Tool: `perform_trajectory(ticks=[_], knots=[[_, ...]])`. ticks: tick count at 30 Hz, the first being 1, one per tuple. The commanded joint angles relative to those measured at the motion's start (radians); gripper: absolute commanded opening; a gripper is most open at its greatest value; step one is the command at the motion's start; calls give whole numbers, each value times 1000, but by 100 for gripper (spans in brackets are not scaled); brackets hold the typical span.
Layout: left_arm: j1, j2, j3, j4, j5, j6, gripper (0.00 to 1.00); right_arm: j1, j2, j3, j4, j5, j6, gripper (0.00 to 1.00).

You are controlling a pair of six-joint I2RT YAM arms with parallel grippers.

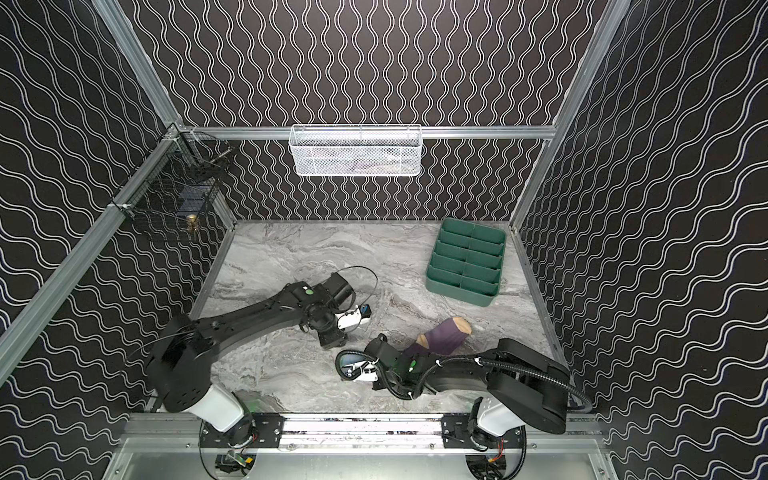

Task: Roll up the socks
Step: 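Open and pull the left gripper back while the right holds the roll, then carry the rolled blue sock with the right gripper to the green tray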

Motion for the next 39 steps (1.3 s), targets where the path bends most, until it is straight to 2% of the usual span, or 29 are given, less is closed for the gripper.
perform_trajectory(ticks=[1, 10, 16, 19, 30, 35, 39], knots=[[1, -105, -24, 87, -143, -28, 58, -28, -2, 13, -103, -26, 22, 0], [1, -459, -172, 318, -447, -120, 58, -144, -4, 115, -171, -138, -2, 0], [1, -619, -297, 425, -478, -121, 62, -278, -68, 202, -230, -273, -13, 0], [1, -638, -316, 438, -496, -112, 64, -345, -104, 237, -234, -265, -34, 0], [0, -625, -319, 420, -447, -119, 64, -657, -76, 440, -278, 50, -111, 0], [1, -644, -331, 433, -429, -139, 64, -764, 8, 534, -309, 289, -257, 0], [1, -655, -343, 445, -413, -140, 65, -844, 70, 617, -344, 357, -329, 0]])
